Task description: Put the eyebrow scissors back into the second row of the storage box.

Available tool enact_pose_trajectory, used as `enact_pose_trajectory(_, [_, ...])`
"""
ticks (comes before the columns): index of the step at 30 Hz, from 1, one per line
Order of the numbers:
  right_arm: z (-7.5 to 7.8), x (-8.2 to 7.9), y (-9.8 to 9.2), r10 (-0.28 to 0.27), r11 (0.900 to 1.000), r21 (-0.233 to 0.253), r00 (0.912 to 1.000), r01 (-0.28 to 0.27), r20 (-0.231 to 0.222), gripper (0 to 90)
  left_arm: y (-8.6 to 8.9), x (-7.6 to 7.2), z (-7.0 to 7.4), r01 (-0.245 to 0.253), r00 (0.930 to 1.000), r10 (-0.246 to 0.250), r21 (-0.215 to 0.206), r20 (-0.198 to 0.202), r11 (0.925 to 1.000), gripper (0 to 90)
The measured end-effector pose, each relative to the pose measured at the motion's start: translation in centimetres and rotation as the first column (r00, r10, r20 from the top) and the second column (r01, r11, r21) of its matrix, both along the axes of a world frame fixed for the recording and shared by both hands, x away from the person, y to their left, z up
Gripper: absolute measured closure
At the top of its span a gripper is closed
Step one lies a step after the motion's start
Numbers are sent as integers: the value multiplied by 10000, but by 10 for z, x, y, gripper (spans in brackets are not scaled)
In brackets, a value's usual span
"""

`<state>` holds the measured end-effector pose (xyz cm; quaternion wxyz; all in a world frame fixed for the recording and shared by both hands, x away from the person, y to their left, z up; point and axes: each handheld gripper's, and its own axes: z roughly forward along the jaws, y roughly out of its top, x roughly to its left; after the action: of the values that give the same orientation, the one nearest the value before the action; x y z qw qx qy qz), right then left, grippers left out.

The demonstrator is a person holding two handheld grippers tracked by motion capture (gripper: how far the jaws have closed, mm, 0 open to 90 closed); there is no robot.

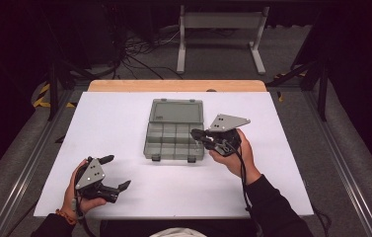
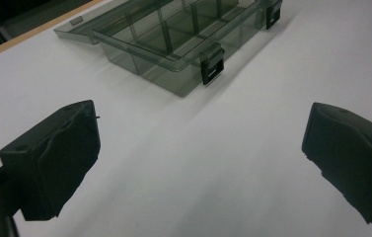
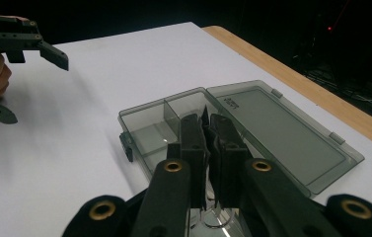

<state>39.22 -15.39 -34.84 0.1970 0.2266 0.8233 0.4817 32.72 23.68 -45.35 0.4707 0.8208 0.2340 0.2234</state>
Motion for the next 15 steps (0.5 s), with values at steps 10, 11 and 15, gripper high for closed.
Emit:
enact_pose_trajectory(10, [-8,17,7,253,9997,29,9997,-253,63,859,1,1,-1,21,9999,-21,-45,-103,10000,22])
enact_pose_trajectory(11, [-9,18,8,250,9997,21,9997,-250,40,859,1,1,0,17,10000,-17,-30,-74,10000,23])
enact_pose_trajectory(15, [-15,23,12,283,9996,-78,9996,-284,-64,859,1,0,0,68,10000,-68,10,-55,10000,23])
